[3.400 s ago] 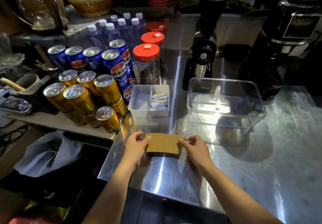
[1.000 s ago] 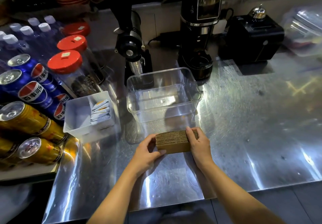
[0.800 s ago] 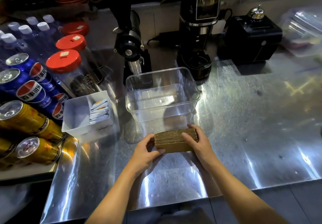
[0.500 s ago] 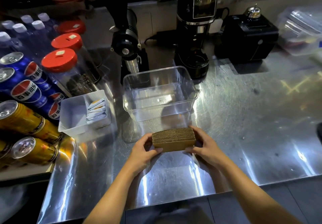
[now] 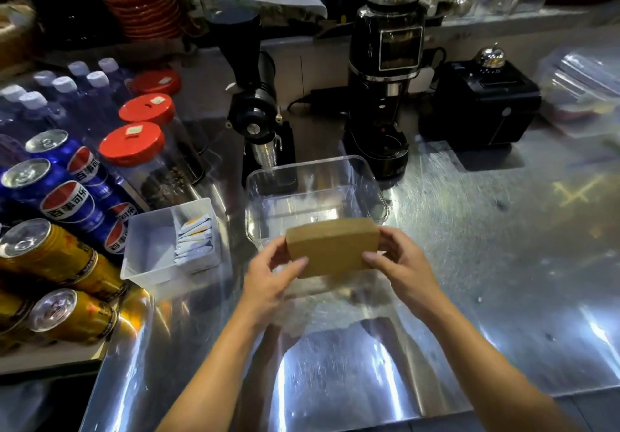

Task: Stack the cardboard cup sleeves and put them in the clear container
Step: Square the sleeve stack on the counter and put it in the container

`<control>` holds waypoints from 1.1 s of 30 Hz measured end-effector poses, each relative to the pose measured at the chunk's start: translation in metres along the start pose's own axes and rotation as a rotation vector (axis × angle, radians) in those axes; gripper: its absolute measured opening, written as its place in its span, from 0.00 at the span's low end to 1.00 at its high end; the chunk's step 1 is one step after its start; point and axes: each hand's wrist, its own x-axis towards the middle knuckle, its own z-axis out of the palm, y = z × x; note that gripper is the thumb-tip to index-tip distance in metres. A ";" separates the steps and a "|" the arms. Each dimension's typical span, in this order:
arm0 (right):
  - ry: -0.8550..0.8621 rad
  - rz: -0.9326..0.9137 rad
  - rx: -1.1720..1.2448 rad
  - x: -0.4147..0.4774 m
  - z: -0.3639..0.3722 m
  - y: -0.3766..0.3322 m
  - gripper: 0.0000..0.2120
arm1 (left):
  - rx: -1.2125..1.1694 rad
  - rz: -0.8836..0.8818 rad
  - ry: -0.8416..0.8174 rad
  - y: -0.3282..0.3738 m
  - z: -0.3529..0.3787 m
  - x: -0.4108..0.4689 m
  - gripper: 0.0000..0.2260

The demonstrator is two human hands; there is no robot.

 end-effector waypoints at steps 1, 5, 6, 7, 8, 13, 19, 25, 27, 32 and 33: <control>-0.007 -0.022 0.009 0.010 0.003 -0.011 0.19 | -0.009 0.034 0.041 0.009 -0.001 0.011 0.15; 0.001 -0.002 0.048 0.058 0.014 -0.040 0.15 | 0.019 0.052 0.139 0.037 -0.004 0.059 0.14; 0.015 0.025 0.041 0.072 0.016 -0.043 0.16 | 0.021 0.019 0.140 0.041 -0.005 0.071 0.14; 0.029 0.060 0.028 0.085 0.019 -0.045 0.16 | 0.014 -0.031 0.138 0.042 -0.005 0.081 0.14; 0.037 0.097 0.007 0.097 0.021 -0.044 0.16 | 0.001 -0.097 0.136 0.042 -0.006 0.092 0.14; 0.014 0.321 -0.164 0.143 0.031 -0.024 0.13 | -0.047 -0.452 0.119 0.028 -0.005 0.131 0.04; -0.030 0.473 -0.416 0.174 0.042 -0.003 0.10 | -0.039 -0.639 0.264 0.002 0.001 0.159 0.07; -0.069 0.508 -0.443 0.190 0.051 0.012 0.03 | 0.104 -0.623 0.270 -0.014 0.004 0.173 0.04; -0.046 0.488 -0.484 0.194 0.052 0.018 0.07 | 0.187 -0.598 0.274 -0.019 0.005 0.175 0.09; -0.049 0.357 -0.735 0.190 0.053 0.029 0.08 | 0.433 -0.552 0.303 -0.025 0.007 0.176 0.06; -0.037 0.340 -0.760 0.190 0.052 0.033 0.09 | 0.473 -0.548 0.304 -0.026 0.007 0.175 0.09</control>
